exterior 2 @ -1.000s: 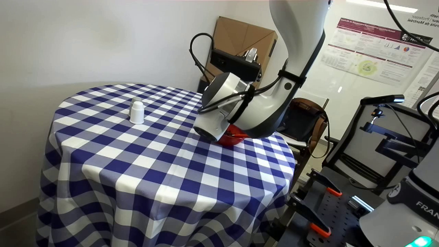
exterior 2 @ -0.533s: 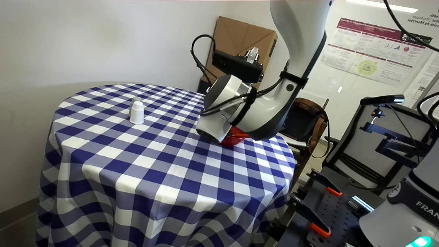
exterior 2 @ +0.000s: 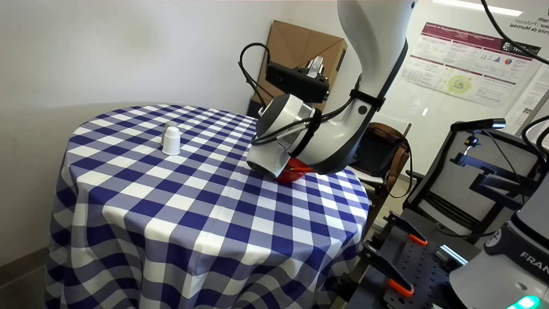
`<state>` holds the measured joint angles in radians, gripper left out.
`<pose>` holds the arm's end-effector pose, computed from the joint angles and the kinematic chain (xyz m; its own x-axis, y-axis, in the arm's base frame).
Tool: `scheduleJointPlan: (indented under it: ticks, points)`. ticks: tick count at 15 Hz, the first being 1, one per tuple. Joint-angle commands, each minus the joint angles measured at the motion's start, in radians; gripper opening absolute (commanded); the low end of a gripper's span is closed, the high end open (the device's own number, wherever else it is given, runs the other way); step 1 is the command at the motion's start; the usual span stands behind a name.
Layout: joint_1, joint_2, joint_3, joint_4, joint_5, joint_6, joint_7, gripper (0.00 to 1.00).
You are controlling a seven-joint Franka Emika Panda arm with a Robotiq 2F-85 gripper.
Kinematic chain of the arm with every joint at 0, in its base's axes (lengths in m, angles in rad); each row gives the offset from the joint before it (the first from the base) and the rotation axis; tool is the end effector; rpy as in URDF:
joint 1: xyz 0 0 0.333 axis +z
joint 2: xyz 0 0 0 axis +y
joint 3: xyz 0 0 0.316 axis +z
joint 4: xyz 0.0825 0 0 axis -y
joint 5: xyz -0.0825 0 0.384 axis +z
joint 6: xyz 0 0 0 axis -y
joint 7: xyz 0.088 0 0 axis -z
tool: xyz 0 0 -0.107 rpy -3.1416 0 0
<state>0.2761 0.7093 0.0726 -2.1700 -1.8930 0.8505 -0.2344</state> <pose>0.5029 0.0416 0.1798 0.3751 -0.5560 -0.7417 0.8781 0.4696 0.0921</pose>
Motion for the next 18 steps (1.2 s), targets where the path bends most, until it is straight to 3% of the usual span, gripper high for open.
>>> scheduleJointPlan:
  ticks: [1,10,18]
  points:
    - [0.028,0.012,-0.030,-0.008,-0.037,-0.034,0.007,0.12]
    - [0.026,0.008,-0.029,0.022,-0.002,-0.013,0.010,0.12]
    - [-0.017,-0.002,0.015,0.093,0.106,0.009,0.019,0.12]
